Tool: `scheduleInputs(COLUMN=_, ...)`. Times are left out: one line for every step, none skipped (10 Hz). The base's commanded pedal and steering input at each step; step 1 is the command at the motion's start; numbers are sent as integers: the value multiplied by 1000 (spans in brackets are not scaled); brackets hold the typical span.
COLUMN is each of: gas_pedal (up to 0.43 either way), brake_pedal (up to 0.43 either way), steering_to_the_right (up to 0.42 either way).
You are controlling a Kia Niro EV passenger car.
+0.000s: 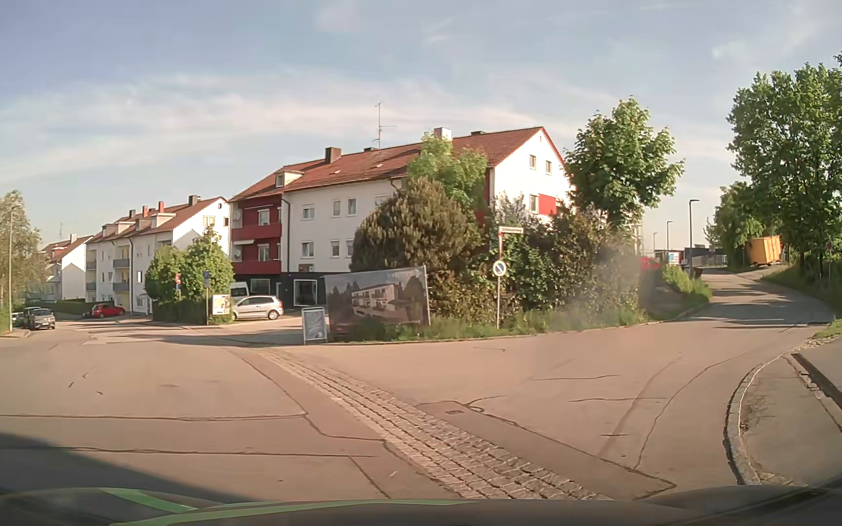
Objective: Follow the waypoints while adhering to traffic rules and regulations
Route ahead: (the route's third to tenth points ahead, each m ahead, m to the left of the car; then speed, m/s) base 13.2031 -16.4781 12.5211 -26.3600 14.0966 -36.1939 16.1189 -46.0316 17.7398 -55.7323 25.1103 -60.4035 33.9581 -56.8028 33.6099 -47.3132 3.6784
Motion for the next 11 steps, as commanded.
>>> scheduleInputs(gas_pedal=0, brake_pedal=238, steering_to_the_right=358)
scheduleInputs(gas_pedal=0, brake_pedal=226, steering_to_the_right=363)
scheduleInputs(gas_pedal=0, brake_pedal=213, steering_to_the_right=380)
scheduleInputs(gas_pedal=0, brake_pedal=207, steering_to_the_right=402)
scheduleInputs(gas_pedal=0, brake_pedal=171, steering_to_the_right=427)
scheduleInputs(gas_pedal=0, brake_pedal=49, steering_to_the_right=441)
scheduleInputs(gas_pedal=0, brake_pedal=0, steering_to_the_right=462)
scheduleInputs(gas_pedal=0, brake_pedal=0, steering_to_the_right=492)
scheduleInputs(gas_pedal=0, brake_pedal=0, steering_to_the_right=514)
scheduleInputs(gas_pedal=0, brake_pedal=0, steering_to_the_right=526)
scheduleInputs(gas_pedal=0, brake_pedal=0, steering_to_the_right=538)
